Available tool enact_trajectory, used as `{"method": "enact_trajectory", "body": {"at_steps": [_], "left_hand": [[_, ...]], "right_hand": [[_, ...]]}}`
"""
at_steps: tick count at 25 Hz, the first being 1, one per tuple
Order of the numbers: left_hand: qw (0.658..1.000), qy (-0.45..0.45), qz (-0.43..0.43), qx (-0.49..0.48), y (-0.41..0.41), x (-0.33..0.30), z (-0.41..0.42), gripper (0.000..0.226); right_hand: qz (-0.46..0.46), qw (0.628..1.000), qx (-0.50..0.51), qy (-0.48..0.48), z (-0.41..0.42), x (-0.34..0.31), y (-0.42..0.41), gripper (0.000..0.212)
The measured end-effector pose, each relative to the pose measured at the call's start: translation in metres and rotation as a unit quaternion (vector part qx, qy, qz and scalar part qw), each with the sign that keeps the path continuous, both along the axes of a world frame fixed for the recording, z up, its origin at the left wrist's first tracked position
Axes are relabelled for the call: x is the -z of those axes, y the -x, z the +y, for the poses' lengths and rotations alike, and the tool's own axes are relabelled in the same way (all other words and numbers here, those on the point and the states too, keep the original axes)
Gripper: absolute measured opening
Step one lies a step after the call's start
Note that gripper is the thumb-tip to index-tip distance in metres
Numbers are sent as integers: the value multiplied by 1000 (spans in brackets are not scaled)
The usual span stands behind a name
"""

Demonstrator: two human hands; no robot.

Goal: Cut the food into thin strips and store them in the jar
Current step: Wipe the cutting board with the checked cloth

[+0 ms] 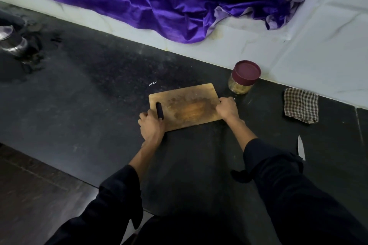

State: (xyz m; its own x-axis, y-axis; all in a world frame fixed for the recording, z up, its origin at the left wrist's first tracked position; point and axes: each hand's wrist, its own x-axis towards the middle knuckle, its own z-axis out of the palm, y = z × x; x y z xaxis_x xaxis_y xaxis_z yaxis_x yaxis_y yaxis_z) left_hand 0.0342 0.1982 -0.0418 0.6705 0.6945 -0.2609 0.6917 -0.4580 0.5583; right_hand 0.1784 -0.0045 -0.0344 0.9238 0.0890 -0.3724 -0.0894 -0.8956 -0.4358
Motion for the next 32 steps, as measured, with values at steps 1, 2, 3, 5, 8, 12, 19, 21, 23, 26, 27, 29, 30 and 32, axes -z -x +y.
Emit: {"method": "enact_trajectory", "body": {"at_steps": [1,2,3,5,8,12,19,21,23,26,27,29,30,32], "left_hand": [[1000,-2,-2,-4,-1,0,0,30],[1000,0,-1,-12,-2,-1,0,32],[1000,5,-2,-18,-5,-1,2,35],[1000,18,-10,-16,-6,-2,6,47],[999,35,-33,15,-2,0,8,40],[994,26,-46,93,1,3,-11,31],[967,25,-25,251,-25,-8,-71,41],[964,28,-14,264,-32,-6,-76,38],[963,29,-4,268,-36,-4,-79,38],[963,20,2,271,-37,-1,-81,38],[963,16,3,269,-37,-1,-81,37],[964,13,-4,265,-37,0,-81,34],[965,14,-10,261,-37,0,-82,30],[965,3,-10,261,-35,-4,-85,26]], "right_hand": [[3,1000,14,-10,1,1,-1,24],[7,1000,26,-16,2,1,-1,26],[11,999,36,-20,3,2,0,29],[15,998,57,-23,3,0,9,32],[20,994,105,-34,-7,-4,28,36],[23,977,191,-94,-51,8,62,38],[25,934,321,-156,-130,20,104,20],[15,932,323,-161,-138,20,104,18],[10,933,320,-163,-144,24,104,24],[9,939,304,-161,-147,28,102,25],[5,940,300,-161,-144,20,105,25],[11,951,272,-143,-143,18,106,28],[15,957,255,-137,-145,17,107,30],[23,963,224,-148,-154,16,110,28]]}}
